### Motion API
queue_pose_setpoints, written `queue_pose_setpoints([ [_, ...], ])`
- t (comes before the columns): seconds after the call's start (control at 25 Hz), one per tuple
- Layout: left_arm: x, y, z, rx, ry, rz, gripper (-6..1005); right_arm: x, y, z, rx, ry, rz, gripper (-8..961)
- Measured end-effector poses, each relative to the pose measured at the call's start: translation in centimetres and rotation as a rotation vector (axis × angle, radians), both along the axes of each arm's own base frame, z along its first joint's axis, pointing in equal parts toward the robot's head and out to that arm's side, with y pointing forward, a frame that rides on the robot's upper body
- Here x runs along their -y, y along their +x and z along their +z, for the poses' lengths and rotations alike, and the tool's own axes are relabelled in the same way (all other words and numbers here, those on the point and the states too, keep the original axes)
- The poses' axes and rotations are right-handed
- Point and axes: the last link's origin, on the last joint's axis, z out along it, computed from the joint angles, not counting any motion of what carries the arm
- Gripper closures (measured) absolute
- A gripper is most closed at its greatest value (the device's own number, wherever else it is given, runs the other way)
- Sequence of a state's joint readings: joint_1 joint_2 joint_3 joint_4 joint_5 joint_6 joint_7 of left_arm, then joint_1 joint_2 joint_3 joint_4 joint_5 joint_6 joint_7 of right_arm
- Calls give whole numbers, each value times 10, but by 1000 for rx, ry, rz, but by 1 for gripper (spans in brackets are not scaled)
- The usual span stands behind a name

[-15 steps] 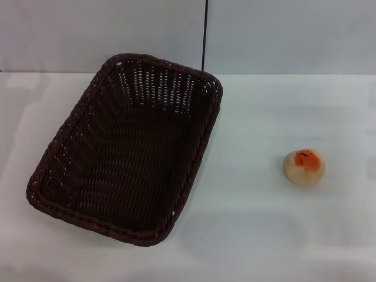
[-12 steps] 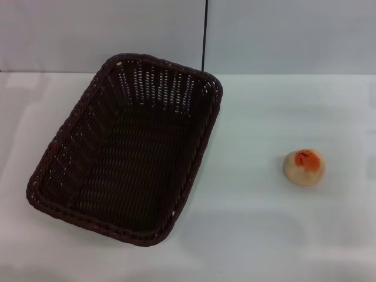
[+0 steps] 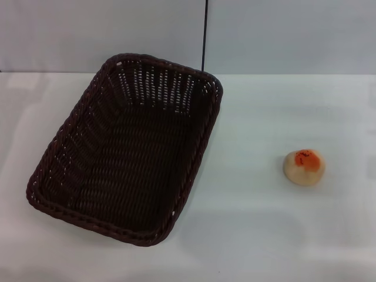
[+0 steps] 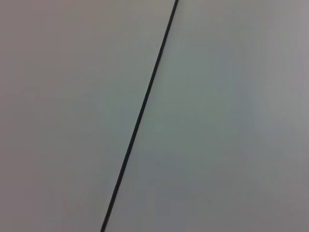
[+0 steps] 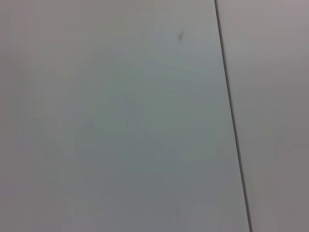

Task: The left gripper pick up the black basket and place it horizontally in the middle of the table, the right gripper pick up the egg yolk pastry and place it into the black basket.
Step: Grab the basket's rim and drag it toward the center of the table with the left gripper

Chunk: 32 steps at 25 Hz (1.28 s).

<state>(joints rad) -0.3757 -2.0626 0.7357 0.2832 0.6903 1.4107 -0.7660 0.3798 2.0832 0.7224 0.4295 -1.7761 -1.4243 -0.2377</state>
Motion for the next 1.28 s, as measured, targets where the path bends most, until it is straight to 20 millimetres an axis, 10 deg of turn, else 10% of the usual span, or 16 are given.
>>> queue_pose_setpoints([
  [1.28,-6,59,47,-137,-833,112,207,-3,-3,1,2,0,9,339],
])
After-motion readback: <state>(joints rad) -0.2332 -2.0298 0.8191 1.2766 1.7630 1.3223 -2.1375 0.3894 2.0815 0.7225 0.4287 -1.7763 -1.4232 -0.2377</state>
